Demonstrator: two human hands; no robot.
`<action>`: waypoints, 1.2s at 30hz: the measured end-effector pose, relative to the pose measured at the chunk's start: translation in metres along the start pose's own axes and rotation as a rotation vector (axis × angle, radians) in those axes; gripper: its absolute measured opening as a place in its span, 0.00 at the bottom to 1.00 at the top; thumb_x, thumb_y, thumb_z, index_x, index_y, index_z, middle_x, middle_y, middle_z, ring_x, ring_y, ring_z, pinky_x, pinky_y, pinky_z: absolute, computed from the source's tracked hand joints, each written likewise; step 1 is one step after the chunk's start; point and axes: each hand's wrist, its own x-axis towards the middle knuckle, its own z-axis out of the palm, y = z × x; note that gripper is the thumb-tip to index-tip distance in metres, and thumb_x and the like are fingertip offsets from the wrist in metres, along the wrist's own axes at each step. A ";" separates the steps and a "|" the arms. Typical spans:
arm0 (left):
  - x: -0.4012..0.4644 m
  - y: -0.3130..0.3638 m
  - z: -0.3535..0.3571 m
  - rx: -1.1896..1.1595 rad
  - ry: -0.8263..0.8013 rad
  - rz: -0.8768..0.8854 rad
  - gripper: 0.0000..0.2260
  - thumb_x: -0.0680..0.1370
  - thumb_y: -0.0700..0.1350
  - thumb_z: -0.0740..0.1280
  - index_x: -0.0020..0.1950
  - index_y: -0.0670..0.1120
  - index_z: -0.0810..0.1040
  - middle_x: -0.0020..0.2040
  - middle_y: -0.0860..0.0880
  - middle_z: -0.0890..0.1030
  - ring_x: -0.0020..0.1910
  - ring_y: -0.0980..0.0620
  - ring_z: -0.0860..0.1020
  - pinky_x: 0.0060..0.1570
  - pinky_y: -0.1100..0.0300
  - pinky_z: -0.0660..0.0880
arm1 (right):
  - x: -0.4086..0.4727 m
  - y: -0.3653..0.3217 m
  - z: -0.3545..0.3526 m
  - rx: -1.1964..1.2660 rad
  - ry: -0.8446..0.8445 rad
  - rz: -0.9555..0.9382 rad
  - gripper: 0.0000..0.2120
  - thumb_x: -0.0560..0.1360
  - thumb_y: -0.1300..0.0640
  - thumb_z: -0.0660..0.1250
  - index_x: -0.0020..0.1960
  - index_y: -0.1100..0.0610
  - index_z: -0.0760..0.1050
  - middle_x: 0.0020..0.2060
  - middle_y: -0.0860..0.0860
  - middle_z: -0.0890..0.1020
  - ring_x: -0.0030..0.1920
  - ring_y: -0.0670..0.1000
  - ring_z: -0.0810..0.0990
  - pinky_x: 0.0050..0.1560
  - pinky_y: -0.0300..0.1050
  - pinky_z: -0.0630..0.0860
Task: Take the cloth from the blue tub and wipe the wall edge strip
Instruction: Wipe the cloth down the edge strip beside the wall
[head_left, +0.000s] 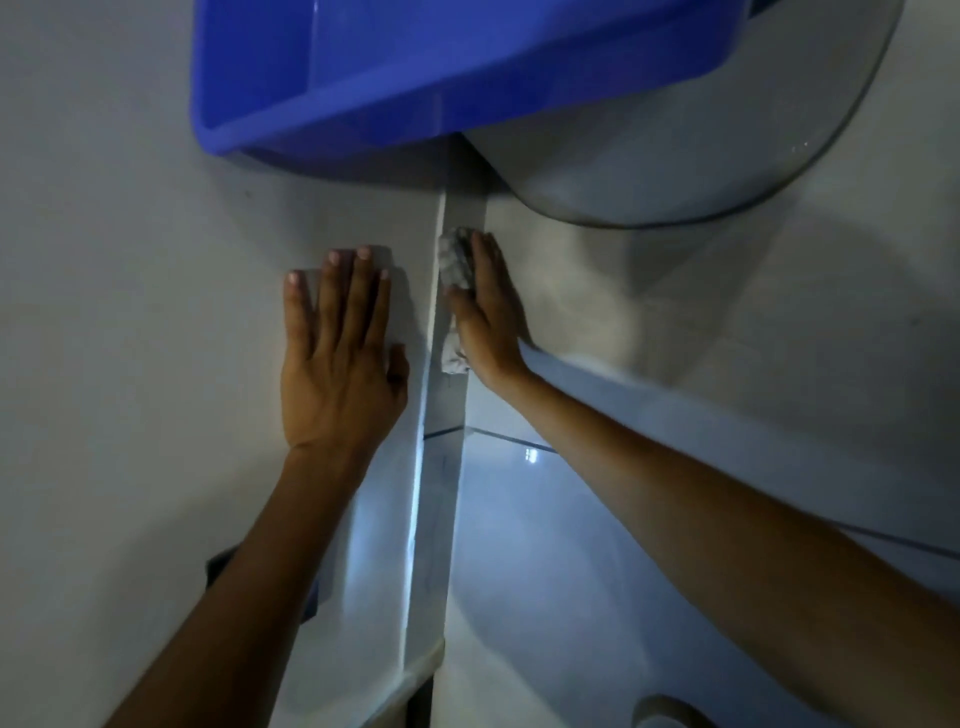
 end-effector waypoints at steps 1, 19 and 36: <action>0.000 -0.001 -0.001 0.012 0.009 -0.013 0.36 0.85 0.53 0.64 0.90 0.42 0.57 0.90 0.42 0.52 0.89 0.41 0.47 0.81 0.44 0.23 | 0.003 -0.001 0.007 -0.022 -0.035 -0.009 0.30 0.85 0.56 0.59 0.83 0.58 0.51 0.84 0.56 0.54 0.85 0.54 0.51 0.85 0.56 0.52; -0.015 -0.011 -0.012 -0.019 0.036 -0.167 0.34 0.83 0.54 0.68 0.89 0.51 0.64 0.89 0.44 0.55 0.88 0.40 0.46 0.80 0.44 0.21 | -0.072 0.060 0.073 -0.180 0.089 -0.031 0.35 0.82 0.40 0.50 0.84 0.52 0.45 0.83 0.43 0.46 0.85 0.46 0.43 0.85 0.48 0.44; -0.017 -0.011 -0.010 0.050 0.063 -0.171 0.35 0.86 0.58 0.59 0.91 0.50 0.53 0.90 0.43 0.47 0.88 0.37 0.45 0.76 0.39 0.20 | 0.028 0.009 0.032 -0.233 0.020 -0.075 0.37 0.82 0.43 0.53 0.83 0.61 0.46 0.84 0.58 0.48 0.85 0.57 0.45 0.86 0.56 0.45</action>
